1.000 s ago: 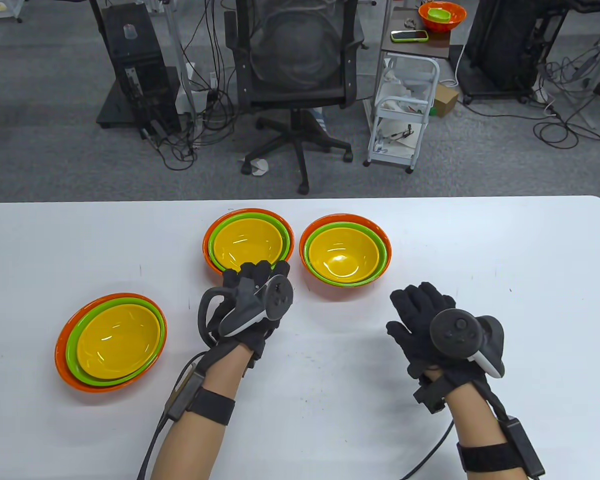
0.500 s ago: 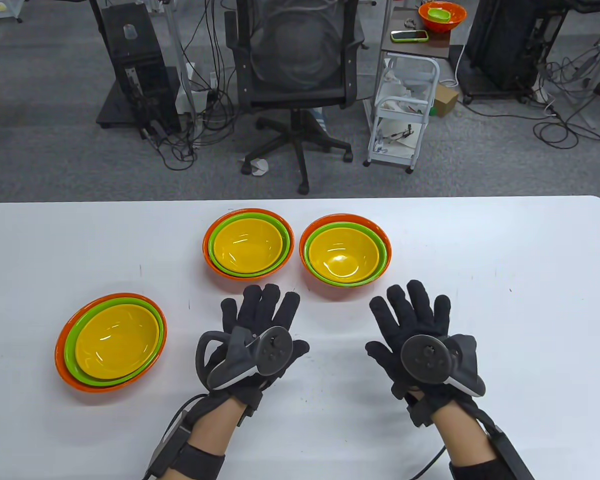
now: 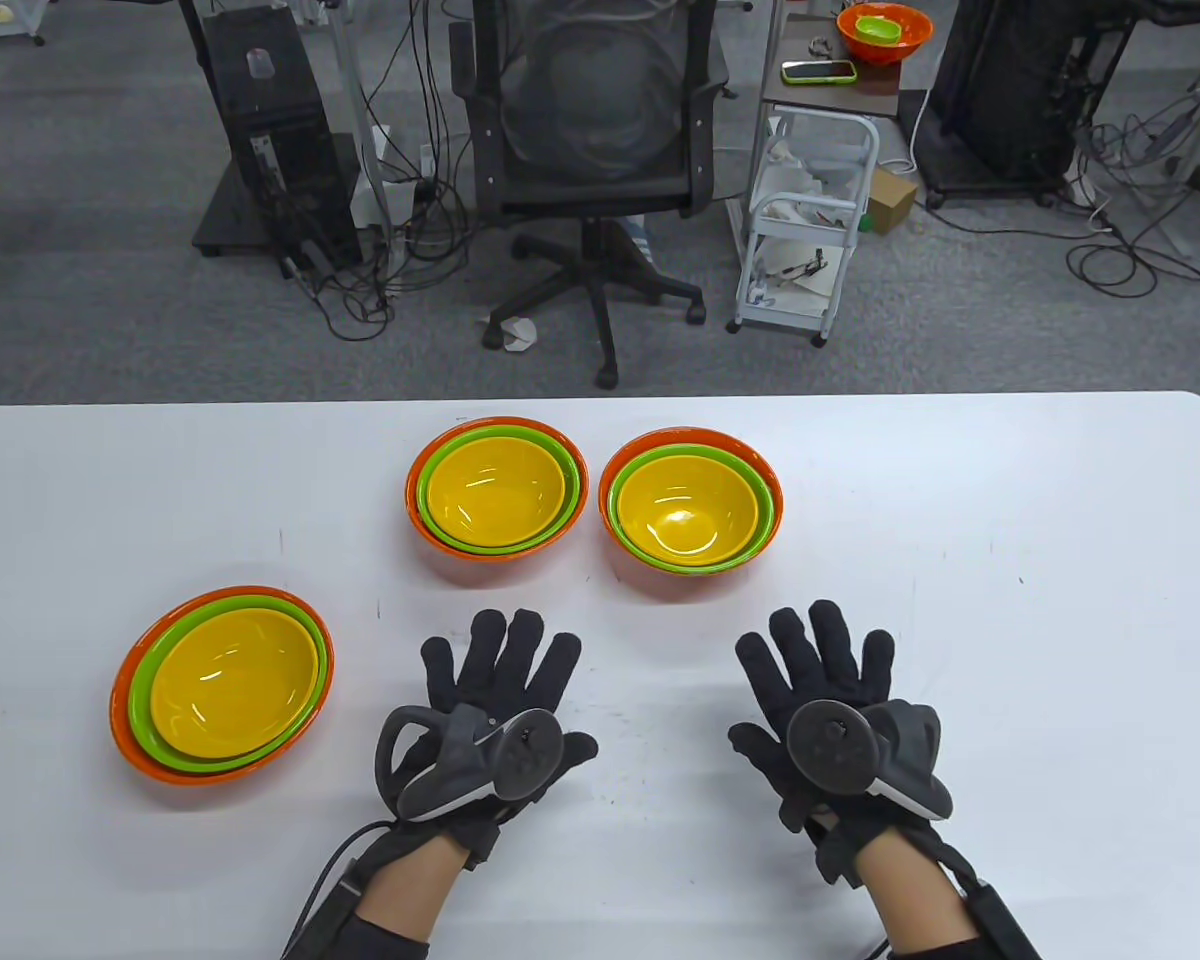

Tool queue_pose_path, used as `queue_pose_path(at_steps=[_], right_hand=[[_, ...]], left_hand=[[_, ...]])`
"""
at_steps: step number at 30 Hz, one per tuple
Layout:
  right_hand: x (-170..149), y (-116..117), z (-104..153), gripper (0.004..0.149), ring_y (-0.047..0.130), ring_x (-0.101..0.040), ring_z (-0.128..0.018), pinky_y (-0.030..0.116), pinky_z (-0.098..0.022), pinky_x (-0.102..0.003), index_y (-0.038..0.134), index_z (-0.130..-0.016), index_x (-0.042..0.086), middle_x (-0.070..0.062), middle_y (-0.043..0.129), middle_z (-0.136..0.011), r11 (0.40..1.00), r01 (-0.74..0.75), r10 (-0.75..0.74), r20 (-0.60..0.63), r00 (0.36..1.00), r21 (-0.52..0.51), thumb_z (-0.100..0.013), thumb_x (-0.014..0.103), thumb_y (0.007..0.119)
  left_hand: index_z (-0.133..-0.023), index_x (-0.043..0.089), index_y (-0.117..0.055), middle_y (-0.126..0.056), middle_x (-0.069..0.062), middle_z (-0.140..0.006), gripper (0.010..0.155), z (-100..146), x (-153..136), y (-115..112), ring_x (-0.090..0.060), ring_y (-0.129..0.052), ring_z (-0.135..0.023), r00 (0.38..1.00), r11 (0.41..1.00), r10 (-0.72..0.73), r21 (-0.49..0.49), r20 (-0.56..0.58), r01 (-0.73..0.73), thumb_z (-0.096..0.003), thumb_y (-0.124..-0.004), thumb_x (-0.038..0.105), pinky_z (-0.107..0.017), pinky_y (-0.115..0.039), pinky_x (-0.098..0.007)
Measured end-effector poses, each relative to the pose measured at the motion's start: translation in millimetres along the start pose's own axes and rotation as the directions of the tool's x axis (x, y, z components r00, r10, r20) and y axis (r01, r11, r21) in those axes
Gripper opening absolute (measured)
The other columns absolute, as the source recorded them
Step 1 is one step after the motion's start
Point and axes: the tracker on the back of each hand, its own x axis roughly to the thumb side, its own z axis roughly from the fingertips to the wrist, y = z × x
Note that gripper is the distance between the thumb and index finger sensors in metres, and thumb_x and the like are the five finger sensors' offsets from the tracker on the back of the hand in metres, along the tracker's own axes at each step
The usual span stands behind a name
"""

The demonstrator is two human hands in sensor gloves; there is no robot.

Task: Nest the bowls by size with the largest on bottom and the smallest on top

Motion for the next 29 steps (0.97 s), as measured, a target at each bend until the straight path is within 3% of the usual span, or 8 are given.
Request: queue_pose_path(at_steps=[29], right_hand=[[-7,10,-2,0.076,0.0,-0.044,-0.104,0.003,-0.062,-0.074,0.039,-0.111,0.023,-0.014,0.022,-0.118,0.998,0.035,-0.034,-0.024,0.999,0.058,-0.049,0.047,0.076]], left_hand=[[-0.117,0.031,-0.021,-0.012,-0.013,-0.124,0.088,0,13,-7,-0.049,-0.017,-0.115,0.998,0.998,0.018,-0.055,0.065,-0.015,-0.0476,-0.061,0.068,-0.072,-0.022,-0.079]])
